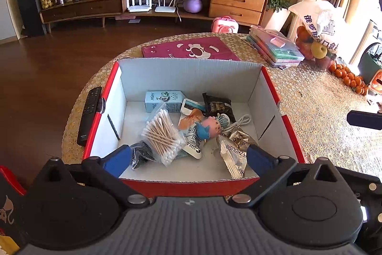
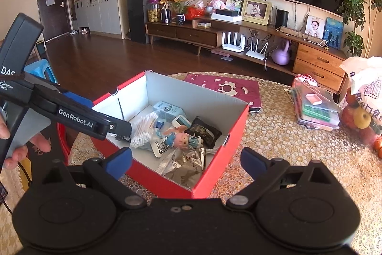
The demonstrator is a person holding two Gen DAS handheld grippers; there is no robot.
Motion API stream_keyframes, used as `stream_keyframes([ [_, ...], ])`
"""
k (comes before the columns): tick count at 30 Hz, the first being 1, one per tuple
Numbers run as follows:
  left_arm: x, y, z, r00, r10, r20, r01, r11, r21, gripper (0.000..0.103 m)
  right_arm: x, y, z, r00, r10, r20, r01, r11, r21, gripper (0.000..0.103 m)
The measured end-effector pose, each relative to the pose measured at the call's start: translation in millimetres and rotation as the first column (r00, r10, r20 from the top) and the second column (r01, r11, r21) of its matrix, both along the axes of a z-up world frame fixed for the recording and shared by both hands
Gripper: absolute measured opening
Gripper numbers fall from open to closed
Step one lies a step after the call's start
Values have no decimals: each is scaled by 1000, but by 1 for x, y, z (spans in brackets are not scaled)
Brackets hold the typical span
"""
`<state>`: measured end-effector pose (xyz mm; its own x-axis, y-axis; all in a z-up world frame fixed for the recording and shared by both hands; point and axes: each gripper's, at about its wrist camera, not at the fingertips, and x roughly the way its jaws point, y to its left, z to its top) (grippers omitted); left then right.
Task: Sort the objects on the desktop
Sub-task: 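Withdraw both open tools up out of the red box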
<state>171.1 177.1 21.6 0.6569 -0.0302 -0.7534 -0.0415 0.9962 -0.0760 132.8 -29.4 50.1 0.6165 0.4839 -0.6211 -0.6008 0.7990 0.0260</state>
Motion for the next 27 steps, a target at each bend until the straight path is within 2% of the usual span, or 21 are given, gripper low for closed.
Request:
stream_keyframes([
  [7, -24, -15, 6, 999, 21, 43, -21, 1000, 20, 103, -18, -18, 4, 999, -12, 31, 11, 1000, 9, 98],
  [17, -56, -36, 11, 995, 27, 99, -34, 997, 69, 103, -32, -40, 4, 999, -28, 19, 27, 998, 54, 98],
  [27, -76, -52, 7, 993, 11, 122, -19, 997, 68, 103, -43, -55, -10, 999, -51, -4, 51, 997, 58, 98],
])
